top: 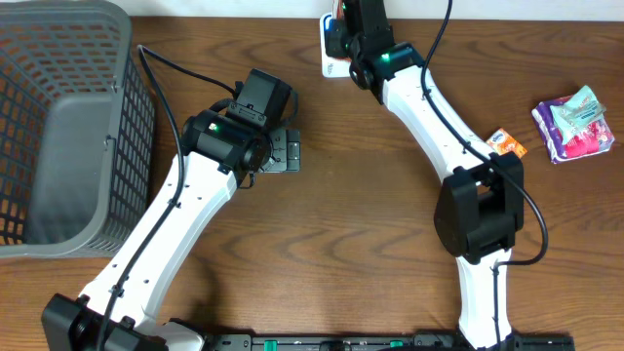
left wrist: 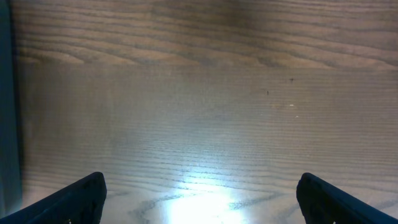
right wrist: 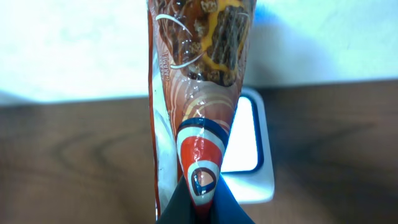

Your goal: Scan the item barcode

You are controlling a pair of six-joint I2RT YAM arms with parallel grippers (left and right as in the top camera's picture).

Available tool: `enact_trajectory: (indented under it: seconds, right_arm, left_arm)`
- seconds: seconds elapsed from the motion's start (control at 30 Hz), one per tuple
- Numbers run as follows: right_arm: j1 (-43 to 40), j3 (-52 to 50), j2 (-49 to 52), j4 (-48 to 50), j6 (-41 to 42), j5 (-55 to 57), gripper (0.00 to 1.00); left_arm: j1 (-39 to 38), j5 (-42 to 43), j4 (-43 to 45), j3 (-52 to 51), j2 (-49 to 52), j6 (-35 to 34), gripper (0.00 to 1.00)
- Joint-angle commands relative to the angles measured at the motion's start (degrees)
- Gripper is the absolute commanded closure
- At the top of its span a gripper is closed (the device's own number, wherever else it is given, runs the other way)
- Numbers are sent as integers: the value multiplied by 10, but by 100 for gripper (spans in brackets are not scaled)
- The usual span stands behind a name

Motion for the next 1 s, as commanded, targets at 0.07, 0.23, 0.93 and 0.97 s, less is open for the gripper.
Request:
enact_trajectory:
  seconds: [0.07,0.23,0.93,0.97]
  right_arm:
    - [3,0,68,22,0,35,99]
    - [-2,0,69,5,30,35,99]
    - [-42,1,-23,-88,32,34,99]
    - [-42,1,-23,-90,32,34,99]
  left_arm:
    - [0,-11,-3,-1,0,-3,2]
    - [0,-11,-3,-1,0,-3,2]
    - [0,-11,-4,-1,0,-3,2]
    - [0,-11,-3,-1,0,-3,2]
